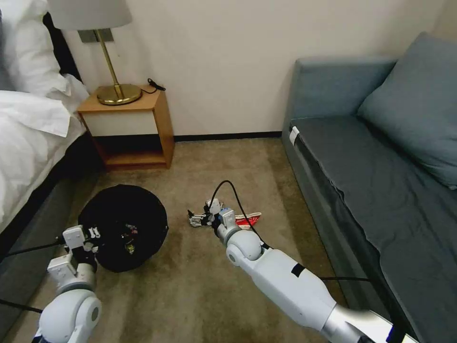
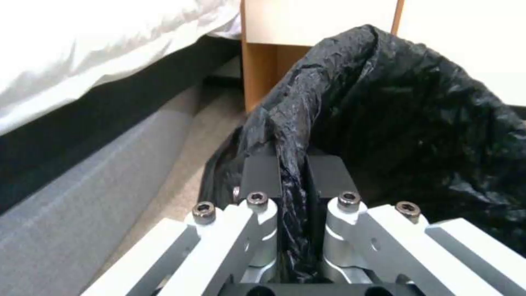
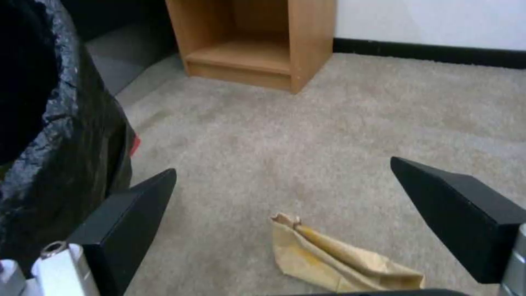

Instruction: Pick up the trash bin, then pick up the garbage on the floor and place it into the trash bin.

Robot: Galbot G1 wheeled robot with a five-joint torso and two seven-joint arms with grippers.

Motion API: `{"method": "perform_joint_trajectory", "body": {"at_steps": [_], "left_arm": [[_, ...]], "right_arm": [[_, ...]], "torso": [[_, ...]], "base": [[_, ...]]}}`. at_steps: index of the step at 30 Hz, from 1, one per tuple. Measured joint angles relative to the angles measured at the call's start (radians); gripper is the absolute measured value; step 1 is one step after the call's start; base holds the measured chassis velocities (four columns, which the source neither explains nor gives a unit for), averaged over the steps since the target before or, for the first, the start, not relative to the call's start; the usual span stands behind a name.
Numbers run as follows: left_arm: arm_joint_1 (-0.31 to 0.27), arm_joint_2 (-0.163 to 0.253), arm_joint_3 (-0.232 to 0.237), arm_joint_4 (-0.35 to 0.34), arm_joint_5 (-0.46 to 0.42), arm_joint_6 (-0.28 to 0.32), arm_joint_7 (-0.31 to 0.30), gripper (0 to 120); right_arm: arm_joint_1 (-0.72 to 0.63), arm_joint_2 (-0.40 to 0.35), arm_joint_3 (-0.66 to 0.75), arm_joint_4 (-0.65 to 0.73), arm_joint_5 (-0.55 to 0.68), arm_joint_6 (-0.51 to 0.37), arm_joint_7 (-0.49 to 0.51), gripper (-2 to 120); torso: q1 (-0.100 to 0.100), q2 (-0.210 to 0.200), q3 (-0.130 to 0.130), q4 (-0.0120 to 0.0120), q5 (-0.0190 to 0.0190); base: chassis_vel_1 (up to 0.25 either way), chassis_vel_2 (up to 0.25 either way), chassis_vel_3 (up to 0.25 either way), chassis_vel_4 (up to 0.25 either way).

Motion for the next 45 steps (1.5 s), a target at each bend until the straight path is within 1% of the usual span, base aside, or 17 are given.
{"method": "perform_joint_trajectory", "body": {"at_steps": [10,19,31,39,43,45], "left_arm": [[-0.006,0.011,-0.012,0.011,-0.002,0.001,-0.001,7],[0.008,0.014,-0.019,0.011,-0.003,0.001,-0.002,7],[0.016,0.013,-0.030,0.017,-0.003,-0.006,-0.002,7],[0.017,0.013,-0.031,0.017,-0.003,-0.014,-0.002,7],[0.016,0.012,-0.032,0.018,-0.003,-0.018,-0.002,7],[0.016,0.012,-0.032,0.024,-0.003,-0.018,-0.002,7]], "right_arm": [[0.041,-0.012,-0.028,-0.026,0.005,-0.004,-0.018,100],[0.080,-0.039,-0.053,-0.044,0.008,-0.022,-0.054,100],[0.103,-0.042,-0.071,-0.085,-0.020,-0.038,-0.090,100],[0.113,-0.049,-0.079,-0.112,-0.046,-0.060,-0.129,100],[0.123,-0.048,-0.085,-0.135,-0.063,-0.069,-0.160,100],[0.134,-0.041,-0.086,-0.167,-0.086,-0.072,-0.199,100]], "torso": [[0.000,0.000,0.000,0.0000,0.0000],[0.000,0.000,0.000,0.0000,0.0000],[0.000,0.000,0.000,0.0000,0.0000],[0.000,0.000,0.000,0.0001,0.0000],[0.000,0.000,0.000,0.0001,0.0000],[0.000,0.000,0.000,-0.0001,0.0000]], "base": [[-0.056,0.060,0.067,-0.052],[-0.057,0.055,0.060,-0.056],[-0.049,0.046,0.055,-0.047],[-0.049,0.045,0.063,-0.060],[-0.051,0.049,0.062,-0.041],[-0.023,0.023,0.023,-0.029]]}}
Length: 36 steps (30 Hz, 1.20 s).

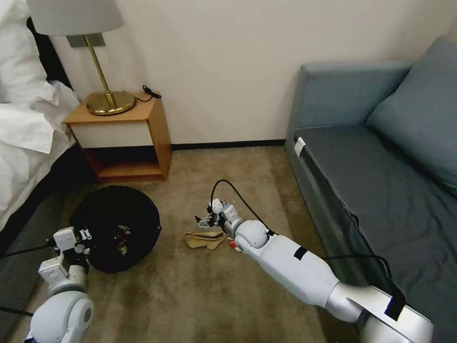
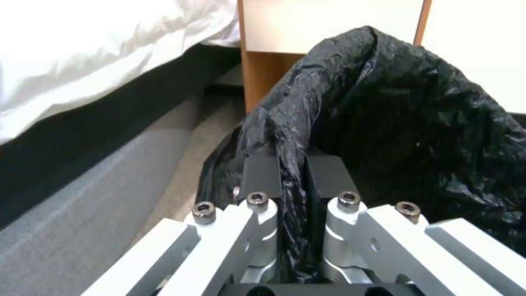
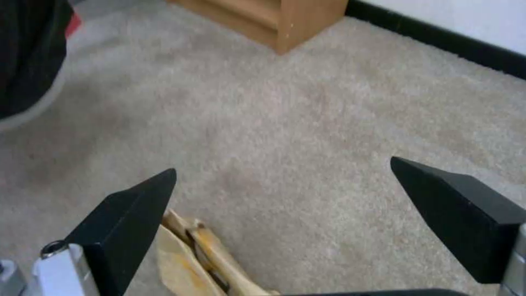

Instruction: Pick up the trash bin, then pick up the garbage on the floor and place it into the trash bin.

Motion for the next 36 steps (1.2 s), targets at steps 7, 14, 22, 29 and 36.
{"method": "perform_joint_trajectory", "body": {"at_steps": [7,14,22,29,36], "left_arm": [[0.002,0.001,-0.001,0.003,0.000,0.000,0.000,7],[0.006,0.000,-0.002,0.003,0.000,0.000,0.000,7],[0.011,-0.007,-0.002,0.003,0.005,0.000,0.000,7],[0.015,-0.017,0.002,-0.001,0.015,0.000,0.000,7],[0.013,-0.015,0.009,-0.005,0.018,0.000,0.001,7]], "right_arm": [[0.039,0.029,-0.013,-0.071,-0.026,-0.022,-0.051,100],[0.108,0.070,-0.032,-0.188,-0.115,-0.032,-0.232,100],[0.156,0.118,-0.079,-0.323,-0.214,-0.015,-0.342,100],[0.155,0.202,-0.037,-0.503,-0.349,0.065,-0.409,100],[0.142,0.251,0.038,-0.626,-0.441,0.099,-0.416,100]], "torso": [[0.000,0.000,0.000,0.0002,0.0001],[0.000,0.000,0.000,0.0001,-0.0001],[0.000,0.000,0.000,0.0002,0.0000],[0.000,0.000,0.000,0.0002,0.0000],[0.000,0.000,0.000,0.0001,-0.0001]], "base": [[-0.020,0.036,0.022,-0.028],[0.000,0.000,0.000,0.000],[0.000,0.000,0.000,0.000],[0.000,0.000,0.000,0.000],[0.000,0.000,0.000,0.000]]}}
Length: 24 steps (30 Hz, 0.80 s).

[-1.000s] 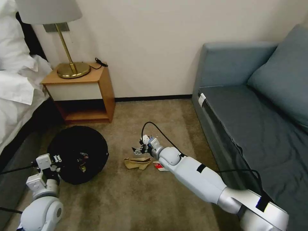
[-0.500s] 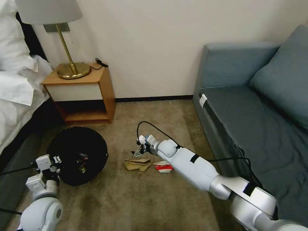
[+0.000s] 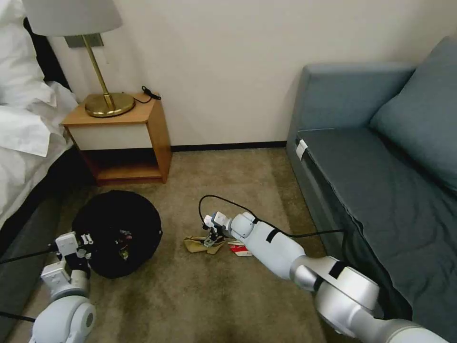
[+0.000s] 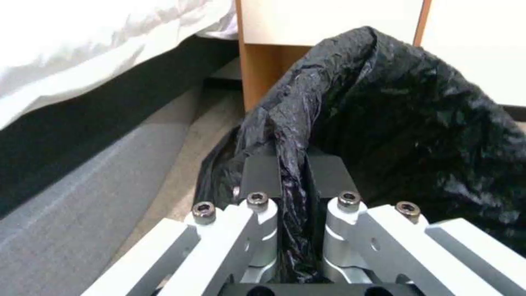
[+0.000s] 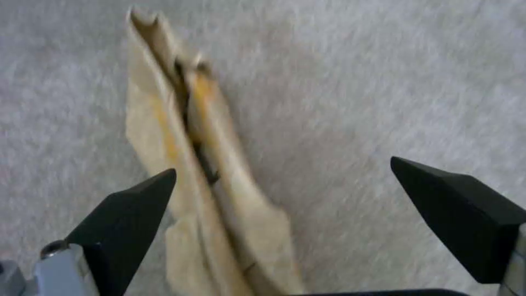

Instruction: Pick up the trash bin, then pick up the garbage on the floor and place it into the trash bin.

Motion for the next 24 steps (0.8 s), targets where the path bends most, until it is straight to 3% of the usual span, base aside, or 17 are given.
{"method": "perform_joint_trajectory", "body": {"at_steps": [7,17,20,24], "left_arm": [[-0.019,0.007,0.013,0.010,-0.003,0.002,0.001,7],[-0.053,0.007,0.027,0.030,-0.005,0.009,0.001,7],[-0.063,0.009,0.028,0.037,-0.009,0.013,0.001,7],[-0.069,0.014,0.028,0.045,-0.012,0.013,0.001,7]], "right_arm": [[-0.023,0.000,0.034,-0.023,-0.032,0.009,0.000,99],[-0.033,-0.002,0.046,-0.020,-0.014,0.018,0.001,67],[-0.036,-0.002,0.052,-0.019,-0.011,0.020,0.000,50],[-0.036,-0.003,0.059,-0.019,-0.010,0.022,-0.001,37]], "torso": [[0.000,0.000,0.000,0.0000,0.0001],[0.000,0.000,0.000,0.0000,0.0001],[0.000,0.000,0.000,0.0001,0.0001],[0.000,0.000,0.000,0.0000,0.0002]], "base": [[0.000,0.000,0.000,0.000],[0.000,0.000,0.000,0.000],[0.000,0.000,0.000,0.000],[0.000,0.000,0.000,0.000]]}}
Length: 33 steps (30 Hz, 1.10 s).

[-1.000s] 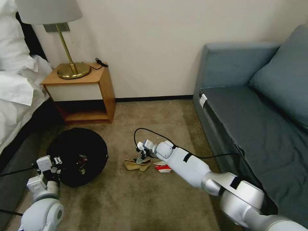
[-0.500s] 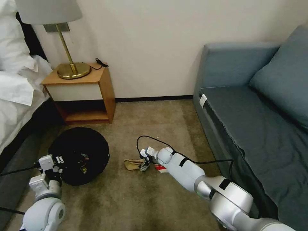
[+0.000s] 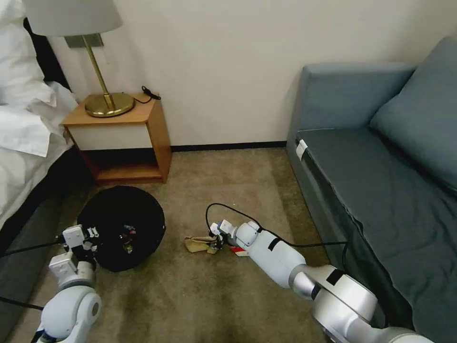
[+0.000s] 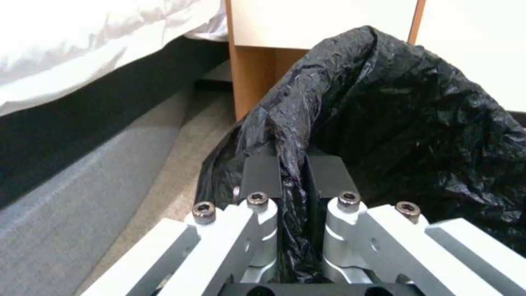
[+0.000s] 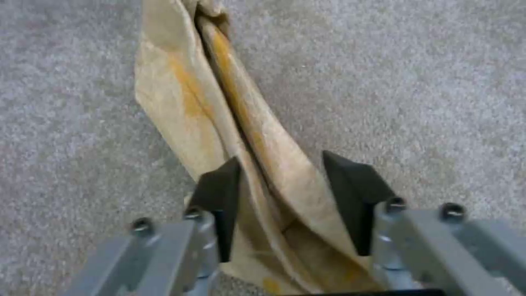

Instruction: Pick up the trash bin, then pick up the garbage on the floor and place it into the trash bin.

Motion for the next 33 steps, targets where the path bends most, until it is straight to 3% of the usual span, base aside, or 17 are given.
{"method": "perform_joint_trajectory", "body": {"at_steps": [2,10,33], "left_arm": [[-0.002,0.001,0.000,0.002,-0.001,0.000,0.000,7],[-0.013,0.003,0.001,0.012,-0.004,0.000,0.000,7],[0.000,0.021,-0.007,0.019,-0.011,-0.001,0.000,7]], "right_arm": [[0.000,0.000,0.001,0.000,0.001,0.000,0.000,35],[-0.012,-0.008,0.012,0.019,0.015,0.003,0.000,1],[-0.068,-0.093,0.115,0.196,0.134,0.029,-0.011,0]], "torso": [[0.000,0.000,0.000,0.0000,0.0000],[0.000,0.000,0.000,0.0000,0.0000],[0.000,0.000,0.000,0.0000,0.0001]], "base": [[0.000,0.000,0.000,0.000],[0.000,0.000,0.000,0.000],[0.000,0.000,0.000,0.000]]}}
